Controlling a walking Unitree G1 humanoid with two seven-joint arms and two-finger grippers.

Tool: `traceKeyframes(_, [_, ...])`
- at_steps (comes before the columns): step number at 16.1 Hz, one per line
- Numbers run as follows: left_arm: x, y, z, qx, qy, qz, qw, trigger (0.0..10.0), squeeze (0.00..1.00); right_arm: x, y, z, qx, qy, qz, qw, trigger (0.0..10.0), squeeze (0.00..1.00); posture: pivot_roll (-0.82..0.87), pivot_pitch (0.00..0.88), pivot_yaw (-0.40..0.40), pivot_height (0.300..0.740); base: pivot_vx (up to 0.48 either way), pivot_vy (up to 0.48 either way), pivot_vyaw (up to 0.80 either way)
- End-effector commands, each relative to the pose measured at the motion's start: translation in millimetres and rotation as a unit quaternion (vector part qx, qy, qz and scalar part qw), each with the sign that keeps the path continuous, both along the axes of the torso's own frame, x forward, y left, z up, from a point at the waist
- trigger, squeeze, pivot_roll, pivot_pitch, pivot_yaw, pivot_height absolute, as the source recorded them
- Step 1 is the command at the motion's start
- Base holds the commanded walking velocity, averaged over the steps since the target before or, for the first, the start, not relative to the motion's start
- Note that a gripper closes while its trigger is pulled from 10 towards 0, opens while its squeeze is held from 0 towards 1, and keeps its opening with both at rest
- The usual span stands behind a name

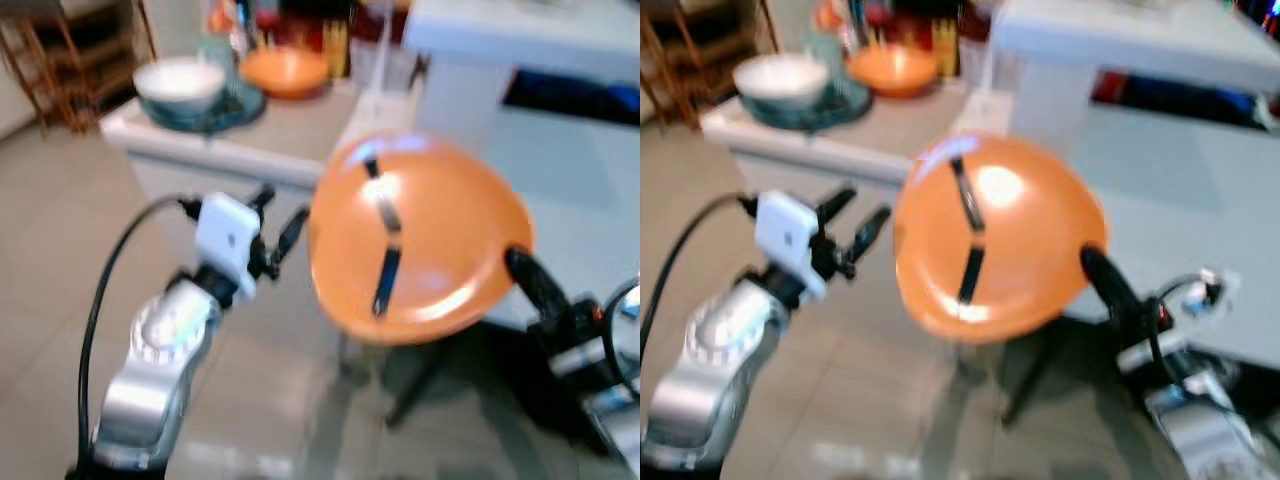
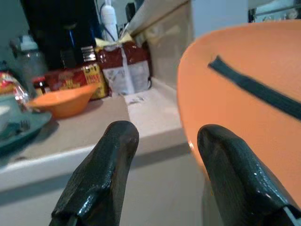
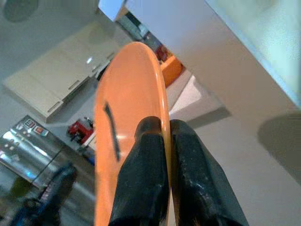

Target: Setting the table

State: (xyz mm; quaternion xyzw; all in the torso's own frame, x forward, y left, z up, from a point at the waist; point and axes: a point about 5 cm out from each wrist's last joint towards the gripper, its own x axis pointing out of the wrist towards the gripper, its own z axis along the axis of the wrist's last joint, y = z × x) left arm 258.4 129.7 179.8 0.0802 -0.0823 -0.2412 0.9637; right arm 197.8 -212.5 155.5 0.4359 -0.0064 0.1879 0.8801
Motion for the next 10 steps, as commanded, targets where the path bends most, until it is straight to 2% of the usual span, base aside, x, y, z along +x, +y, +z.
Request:
traceKeyframes(1, [1.6, -0.6, -3, 0.002, 0.008, 0.002, 1.000, 10.0, 0.00, -1.0, 3.8, 14, 0.004, -0.034, -0.001, 0.999, 10.0, 0.00, 0.02, 0.050, -0.001, 0.740, 0.000, -0.480, 0.00])
traceKeyframes(3, [4.0, -2.7, -3, 0.000, 0.008, 0.001, 1.000, 10.0, 0.00, -1.1, 4.4, 15, 0.005, -0.029, -0.003, 1.000, 10.0, 0.00, 0.02, 0.051, -0.003, 0.740, 0.000, -0.480, 0.00])
traceKeyframes(5, [4.5, -4.3, -3, 0.001, 0.008, 0.005, 1.000, 10.0, 0.00, -1.2, 1.6, 8, -0.023, -0.009, -0.004, 1.000, 10.0, 0.00, 0.03, 0.046, -0.008, 0.740, 0.000, -0.480, 0.00])
traceKeyframes(8, [2.4, -0.2, -7, 0.002, 0.013, 0.019, 1.000, 10.0, 0.00, 3.7, -10.2, 7, -0.014, 0.001, -0.051, 0.999, 10.0, 0.00, 0.02, 0.031, -0.015, 0.740, 0.000, -0.480, 0.00])
traceKeyframes(9, [4.3, 0.5, -8, 0.003, 0.014, 0.025, 1.000, 10.0, 0.00, 5.3, -11.6, 9, -0.012, 0.002, -0.061, 0.998, 10.0, 0.00, 0.02, 0.033, -0.016, 0.740, 0.000, -0.480, 0.00])
traceKeyframes(10, [9.2, 1.5, -7, 0.007, 0.009, 0.044, 0.999, 10.0, 0.00, 10.9, -14.7, 9, -0.023, 0.012, -0.094, 0.995, 10.0, 0.00, 0.02, 0.032, -0.011, 0.740, 0.000, -0.480, 0.00])
